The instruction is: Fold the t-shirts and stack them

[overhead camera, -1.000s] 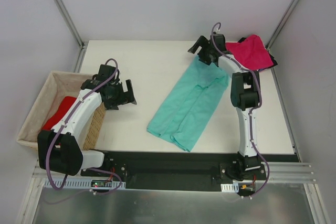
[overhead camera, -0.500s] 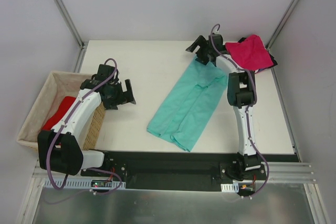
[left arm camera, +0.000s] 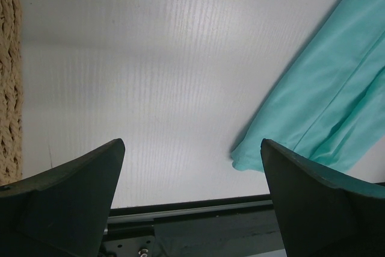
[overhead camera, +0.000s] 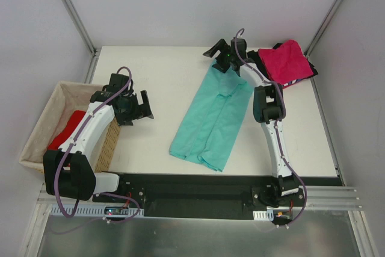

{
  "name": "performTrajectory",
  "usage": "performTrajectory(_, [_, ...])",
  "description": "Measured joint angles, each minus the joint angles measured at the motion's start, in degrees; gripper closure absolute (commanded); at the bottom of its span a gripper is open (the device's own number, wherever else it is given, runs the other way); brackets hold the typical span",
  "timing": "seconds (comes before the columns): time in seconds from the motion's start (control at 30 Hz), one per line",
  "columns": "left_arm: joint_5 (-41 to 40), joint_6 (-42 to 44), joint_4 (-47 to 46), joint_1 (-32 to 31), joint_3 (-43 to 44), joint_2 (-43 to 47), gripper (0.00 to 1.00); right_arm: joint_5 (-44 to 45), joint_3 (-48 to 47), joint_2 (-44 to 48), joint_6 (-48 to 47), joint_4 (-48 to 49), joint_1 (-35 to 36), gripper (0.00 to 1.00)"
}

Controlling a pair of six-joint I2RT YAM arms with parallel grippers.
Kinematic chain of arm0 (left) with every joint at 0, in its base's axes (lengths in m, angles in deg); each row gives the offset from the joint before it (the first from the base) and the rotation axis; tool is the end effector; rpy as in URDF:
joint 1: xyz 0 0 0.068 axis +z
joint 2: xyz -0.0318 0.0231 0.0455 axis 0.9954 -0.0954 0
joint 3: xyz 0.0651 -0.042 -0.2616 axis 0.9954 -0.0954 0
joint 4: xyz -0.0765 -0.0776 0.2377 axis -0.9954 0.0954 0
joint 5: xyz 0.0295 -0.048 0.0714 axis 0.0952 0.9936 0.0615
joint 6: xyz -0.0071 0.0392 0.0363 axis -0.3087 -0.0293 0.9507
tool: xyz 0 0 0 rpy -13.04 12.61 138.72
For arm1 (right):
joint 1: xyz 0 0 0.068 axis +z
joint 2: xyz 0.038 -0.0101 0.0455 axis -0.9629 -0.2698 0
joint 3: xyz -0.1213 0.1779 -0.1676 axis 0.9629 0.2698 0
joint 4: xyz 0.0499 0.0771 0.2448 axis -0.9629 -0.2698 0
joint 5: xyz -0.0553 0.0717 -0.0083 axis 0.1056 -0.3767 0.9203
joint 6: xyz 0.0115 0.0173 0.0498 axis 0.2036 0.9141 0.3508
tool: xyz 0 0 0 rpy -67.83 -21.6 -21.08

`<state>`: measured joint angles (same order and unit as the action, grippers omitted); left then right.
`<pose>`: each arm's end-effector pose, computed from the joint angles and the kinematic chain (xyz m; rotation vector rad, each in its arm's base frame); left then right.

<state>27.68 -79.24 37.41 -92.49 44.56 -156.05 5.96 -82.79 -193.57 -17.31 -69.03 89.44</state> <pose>0.2570 -0.0423 0.2689 -0.2683 2.5585 -0.4301 0.5829 0.1700 0.1568 0.1848 2.0631 0.9480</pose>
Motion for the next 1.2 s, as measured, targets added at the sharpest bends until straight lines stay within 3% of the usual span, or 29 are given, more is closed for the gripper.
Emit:
performTrajectory(0.57, [0.07, 0.00, 0.02, 0.20, 0.00, 1.88, 0.03, -1.11, -5.75, -4.13, 6.49, 3.19, 6.80, 0.03])
performTrajectory(0.7, [0.76, -0.02, 0.04, 0.20, 0.02, 2.64, 0.03, -0.87, 0.35, -0.44, 3.67, 3.69, 6.95, 0.04])
performTrajectory(0.8, [2.14, -0.04, -0.31, 0.20, 0.72, 2.67, 0.03, 1.09, 13.11, 9.03, -2.47, 1.31, 6.75, 0.03])
performTrajectory(0.97, [7.54, -0.39, -3.93, 0.20, 5.86, -0.46, 0.03, 6.36, 32.04, 35.06, -13.88, -3.28, 6.56, 0.04])
performTrajectory(1.1, [14.40, -1.44, -9.07, -0.55, 13.62, -8.20, 0.03, 11.39, 39.50, 59.63, -21.99, -4.83, 6.56, 0.03])
performTrajectory(1.2, [17.75, -1.79, -11.89, -3.50, 24.44, -18.03, 0.03, 14.67, 44.15, 76.30, -26.08, -5.07, 6.62, 0.03])
